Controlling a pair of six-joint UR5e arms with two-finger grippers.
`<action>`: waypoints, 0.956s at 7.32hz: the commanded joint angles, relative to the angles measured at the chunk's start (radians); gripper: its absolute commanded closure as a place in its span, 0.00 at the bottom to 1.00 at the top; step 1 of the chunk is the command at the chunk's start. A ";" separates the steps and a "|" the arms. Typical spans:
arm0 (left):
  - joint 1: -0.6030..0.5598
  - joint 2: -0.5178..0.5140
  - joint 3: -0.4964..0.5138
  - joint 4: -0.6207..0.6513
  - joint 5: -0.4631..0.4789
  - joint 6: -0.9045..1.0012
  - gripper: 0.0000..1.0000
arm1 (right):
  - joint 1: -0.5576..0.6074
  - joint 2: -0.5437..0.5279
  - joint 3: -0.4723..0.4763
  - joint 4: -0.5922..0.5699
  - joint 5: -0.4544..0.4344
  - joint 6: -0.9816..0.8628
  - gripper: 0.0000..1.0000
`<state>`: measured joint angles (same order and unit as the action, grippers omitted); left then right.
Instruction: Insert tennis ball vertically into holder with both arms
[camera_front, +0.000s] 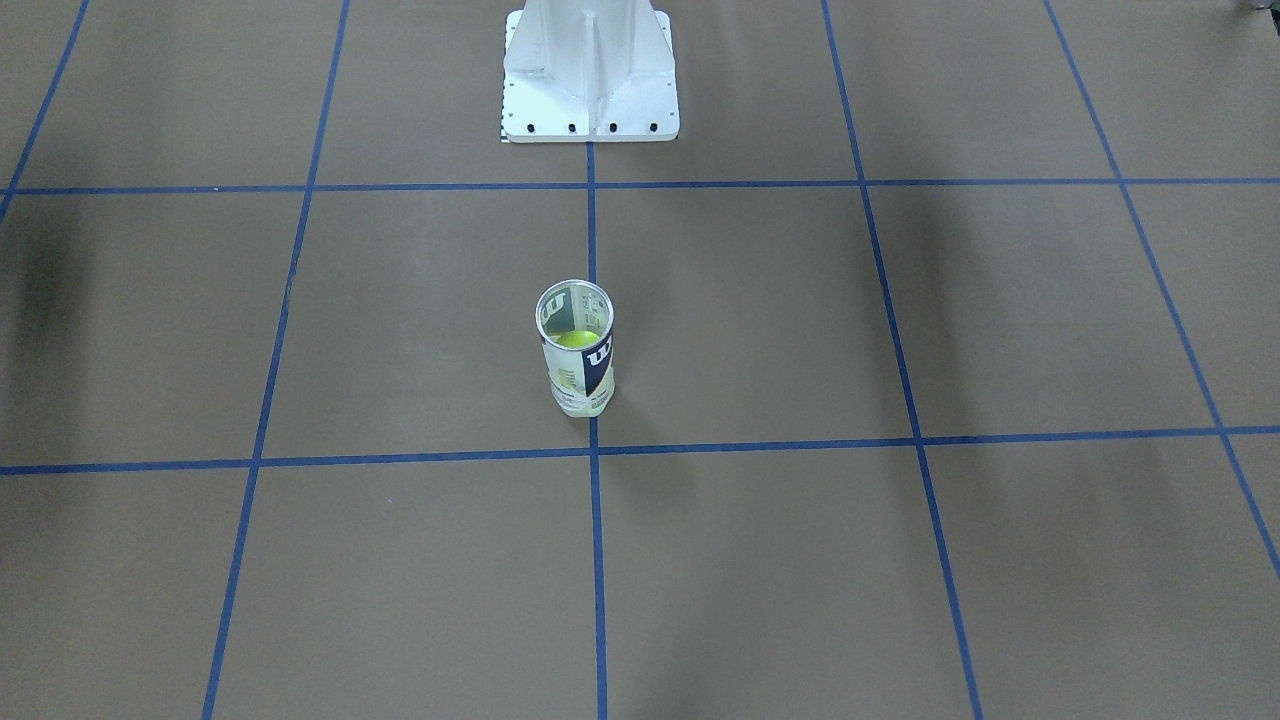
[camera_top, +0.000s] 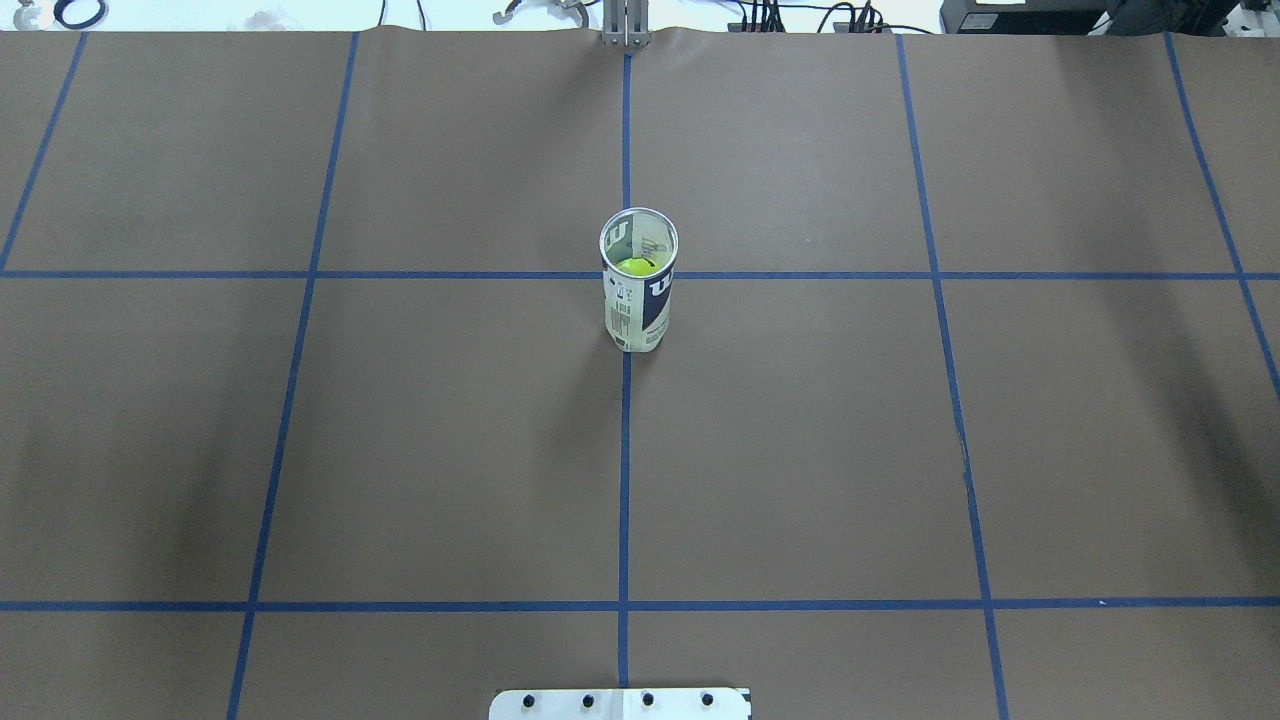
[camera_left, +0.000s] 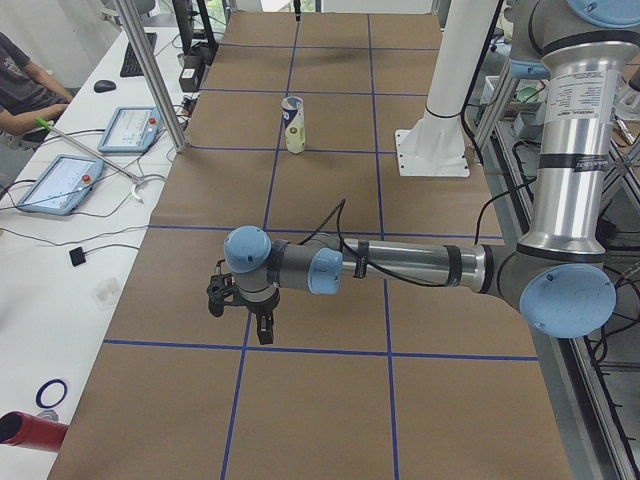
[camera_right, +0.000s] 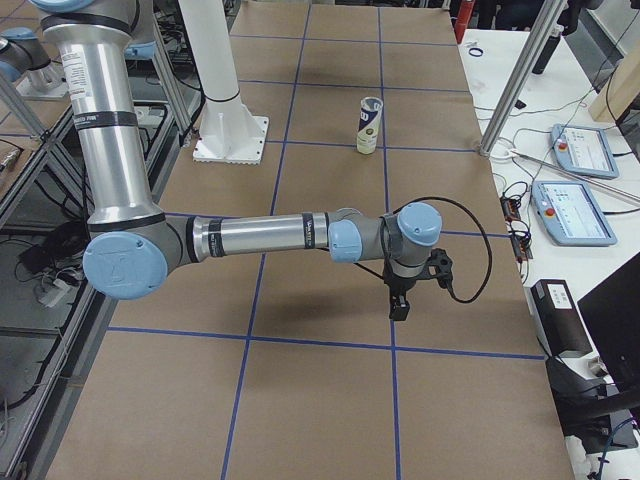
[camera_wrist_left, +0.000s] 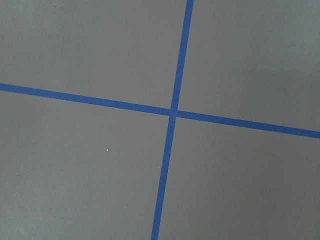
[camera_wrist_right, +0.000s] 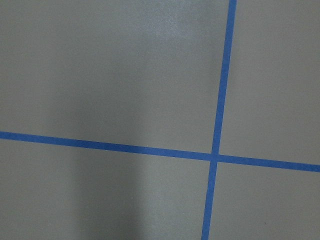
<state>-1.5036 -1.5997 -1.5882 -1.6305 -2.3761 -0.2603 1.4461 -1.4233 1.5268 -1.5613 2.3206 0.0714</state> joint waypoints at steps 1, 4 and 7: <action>0.000 0.000 0.008 0.000 0.002 0.001 0.01 | 0.000 -0.002 0.001 0.001 -0.001 -0.004 0.00; -0.001 0.000 -0.004 0.001 -0.002 -0.007 0.01 | -0.001 -0.006 0.001 0.003 -0.003 -0.002 0.00; -0.003 -0.003 -0.019 -0.020 -0.025 0.004 0.01 | -0.001 -0.006 0.010 0.003 -0.003 0.002 0.00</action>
<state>-1.5046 -1.6066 -1.6002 -1.6392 -2.4007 -0.2636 1.4451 -1.4296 1.5338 -1.5585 2.3168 0.0717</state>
